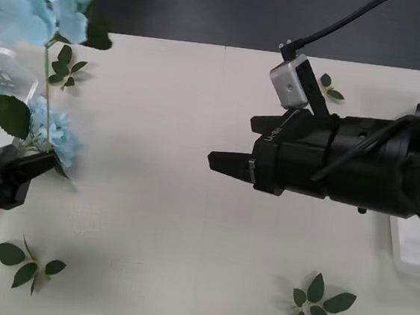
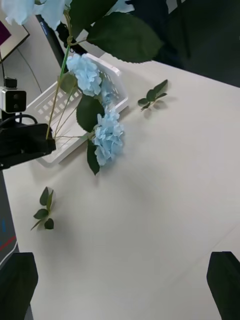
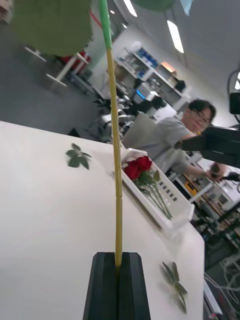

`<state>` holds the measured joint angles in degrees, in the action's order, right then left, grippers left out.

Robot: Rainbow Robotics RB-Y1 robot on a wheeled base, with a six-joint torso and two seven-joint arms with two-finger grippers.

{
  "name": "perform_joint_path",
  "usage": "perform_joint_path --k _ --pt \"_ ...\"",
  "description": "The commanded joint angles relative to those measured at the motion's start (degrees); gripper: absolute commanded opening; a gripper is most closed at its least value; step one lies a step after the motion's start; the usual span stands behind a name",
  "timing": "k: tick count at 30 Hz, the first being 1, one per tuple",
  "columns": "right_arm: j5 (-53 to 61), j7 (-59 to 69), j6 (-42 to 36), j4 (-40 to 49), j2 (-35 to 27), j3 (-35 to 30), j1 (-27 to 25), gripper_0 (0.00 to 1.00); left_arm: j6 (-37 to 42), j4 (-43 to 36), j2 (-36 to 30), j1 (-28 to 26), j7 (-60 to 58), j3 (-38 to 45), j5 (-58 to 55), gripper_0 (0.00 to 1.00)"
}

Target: Put the red flowers into the right box and the blue flowers into the left box

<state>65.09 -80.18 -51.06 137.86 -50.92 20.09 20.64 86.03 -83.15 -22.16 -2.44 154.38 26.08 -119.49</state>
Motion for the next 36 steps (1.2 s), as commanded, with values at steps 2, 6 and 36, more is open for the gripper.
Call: perform_joint_path --k 2,6,36 --pt "11.1 -15.7 -7.8 -0.8 5.4 -9.7 -2.9 1.00 -4.8 -4.2 -5.6 -5.6 0.6 0.6 -2.1 0.01" --pt "21.3 -30.6 -11.6 -6.7 7.7 -14.6 -5.4 1.00 -9.1 -9.4 -8.7 -10.5 0.6 3.3 -1.8 0.01" --pt "42.9 -74.2 -34.7 -36.8 0.3 -22.5 -4.3 1.00 -42.3 -20.7 -8.9 -29.6 0.6 19.4 11.6 0.01"
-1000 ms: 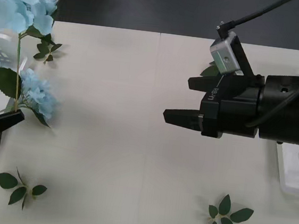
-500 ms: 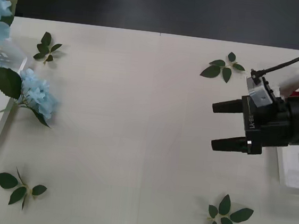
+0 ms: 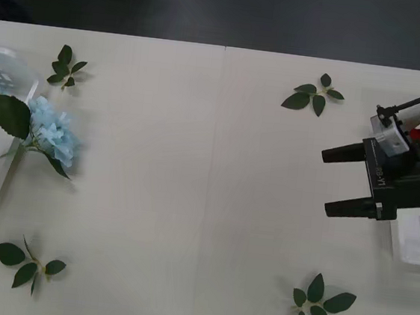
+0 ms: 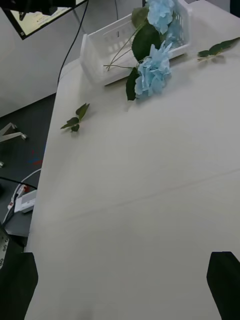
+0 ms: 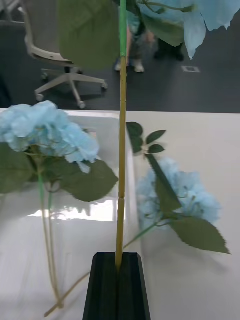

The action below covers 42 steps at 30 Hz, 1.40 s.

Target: Put the red flowers into the right box and the blue flowers into the left box

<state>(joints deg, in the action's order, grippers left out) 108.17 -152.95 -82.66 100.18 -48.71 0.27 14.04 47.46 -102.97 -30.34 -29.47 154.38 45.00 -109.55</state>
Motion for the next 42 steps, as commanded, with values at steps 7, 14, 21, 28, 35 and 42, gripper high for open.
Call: perform_joint_path --k 7,14,21,28,35,42 --pt "-6.2 -0.8 -13.2 2.9 -1.3 -9.1 5.3 1.00 -10.3 -0.8 -0.9 -1.6 -1.7 0.5 10.8 0.00" --pt "-9.6 0.6 -16.2 4.1 0.4 -10.8 5.7 1.00 -10.2 -0.9 -0.9 2.0 -15.1 -1.1 24.3 0.01" --pt "-18.9 1.8 -16.2 10.1 0.6 -11.0 5.7 1.00 -10.0 -0.8 -1.6 4.3 -26.1 -4.9 31.1 0.02" --pt "-21.8 2.1 -16.8 11.6 1.7 -11.0 5.7 1.00 -4.3 -0.8 -1.6 9.5 -35.3 -4.8 42.0 0.02" --pt "-22.0 1.8 -16.8 11.6 1.6 -11.0 5.8 1.00 1.5 -0.8 -1.5 13.8 -41.4 -5.2 51.4 0.02" --pt "-22.0 1.8 -16.8 11.6 1.6 -11.0 5.8 1.00 1.9 -0.8 -1.5 15.0 -42.0 -7.7 55.9 0.08"
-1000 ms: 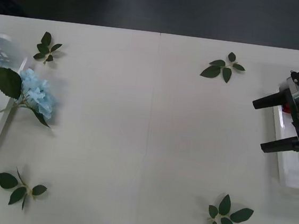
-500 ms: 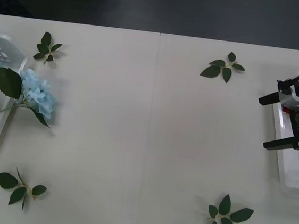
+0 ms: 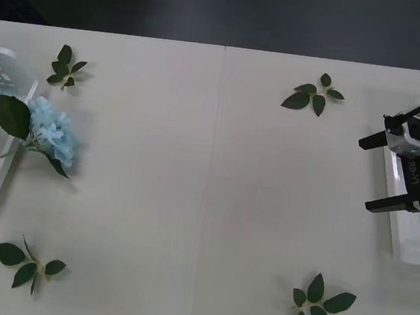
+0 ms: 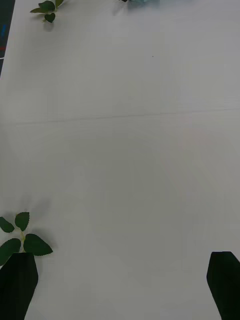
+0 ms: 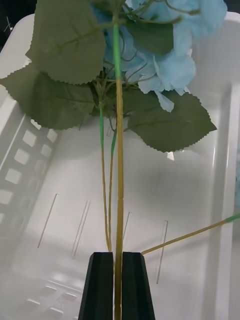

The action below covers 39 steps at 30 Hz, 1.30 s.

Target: Put the red flowers into the right box and the blue flowers into the left box

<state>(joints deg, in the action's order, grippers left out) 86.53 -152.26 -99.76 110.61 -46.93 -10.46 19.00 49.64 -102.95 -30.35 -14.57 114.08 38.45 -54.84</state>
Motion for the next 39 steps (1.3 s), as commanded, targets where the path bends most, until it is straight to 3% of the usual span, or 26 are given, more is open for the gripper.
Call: perform_joint_path --k 1,3,5,6,7,8,15,23,31,39 --pt "-0.3 1.1 0.3 1.2 -0.2 -0.3 0.9 1.00 -0.2 -0.8 -1.5 0.1 -1.8 -1.5 1.3 0.11" --pt "-0.3 1.1 0.3 1.2 -0.2 -0.3 0.9 1.00 -0.2 -0.8 -1.5 0.1 -1.8 -1.8 1.4 0.20" --pt "-0.3 1.1 0.3 1.2 -0.2 -0.3 0.9 1.00 -0.2 -0.8 -1.5 0.2 -1.8 -1.9 1.1 0.61" --pt "-0.3 1.1 0.3 1.2 -0.2 -0.3 0.9 1.00 -0.2 -0.8 -1.5 0.1 -1.8 -2.0 1.1 0.70" --pt "-0.3 1.1 0.3 1.2 -0.2 -0.3 0.9 1.00 -0.2 -0.8 -1.5 0.2 -1.8 -2.0 0.6 0.91" --pt "-0.3 1.1 0.3 1.2 -0.2 -0.3 0.9 1.00 -0.2 -0.8 -1.6 0.2 -1.8 -2.0 0.4 0.99" --pt "-0.3 1.1 0.3 1.2 -0.2 -0.3 0.9 1.00 -0.2 -1.1 -1.6 -0.6 -1.3 -1.5 -6.7 1.00" --pt "-0.3 1.1 0.3 1.2 -0.2 -0.3 0.9 1.00 0.2 -9.2 -2.5 -6.9 -0.3 -0.8 -19.2 1.00" --pt "-0.3 1.1 0.3 1.2 -0.2 -0.3 0.9 1.00 7.6 -18.1 -2.4 -11.1 3.9 -0.5 -26.4 1.00" --pt "-0.3 1.1 0.3 1.2 -0.2 -0.3 0.9 1.00 18.0 -20.0 -2.4 -10.7 20.0 -0.5 -35.5 1.00"
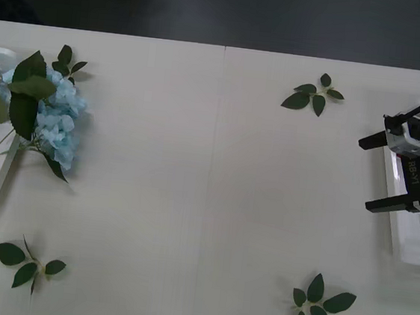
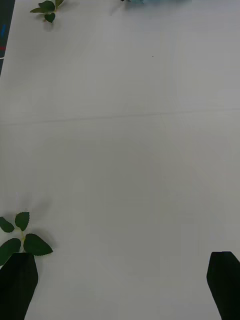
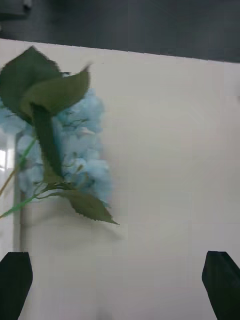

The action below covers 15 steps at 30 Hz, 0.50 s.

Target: Put the red flowers into the right box and the blue flowers into the left box

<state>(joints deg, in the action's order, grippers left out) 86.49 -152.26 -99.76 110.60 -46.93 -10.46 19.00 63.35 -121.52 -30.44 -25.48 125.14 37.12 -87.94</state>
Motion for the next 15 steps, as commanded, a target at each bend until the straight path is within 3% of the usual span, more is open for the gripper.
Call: perform_joint_path --k 1,8,15 --pt "-0.3 1.1 0.3 1.2 -0.2 -0.3 0.9 1.00 6.3 -1.4 -2.4 0.9 11.5 0.8 -3.0 1.00" --pt "-0.3 1.1 0.3 1.2 -0.2 -0.3 0.9 1.00 17.4 -1.4 -2.4 6.1 24.2 0.8 -4.1 1.00" --pt "-0.3 1.1 0.3 1.2 -0.2 -0.3 0.9 1.00 23.9 -1.4 -2.3 11.4 29.6 -1.1 -3.3 1.00"
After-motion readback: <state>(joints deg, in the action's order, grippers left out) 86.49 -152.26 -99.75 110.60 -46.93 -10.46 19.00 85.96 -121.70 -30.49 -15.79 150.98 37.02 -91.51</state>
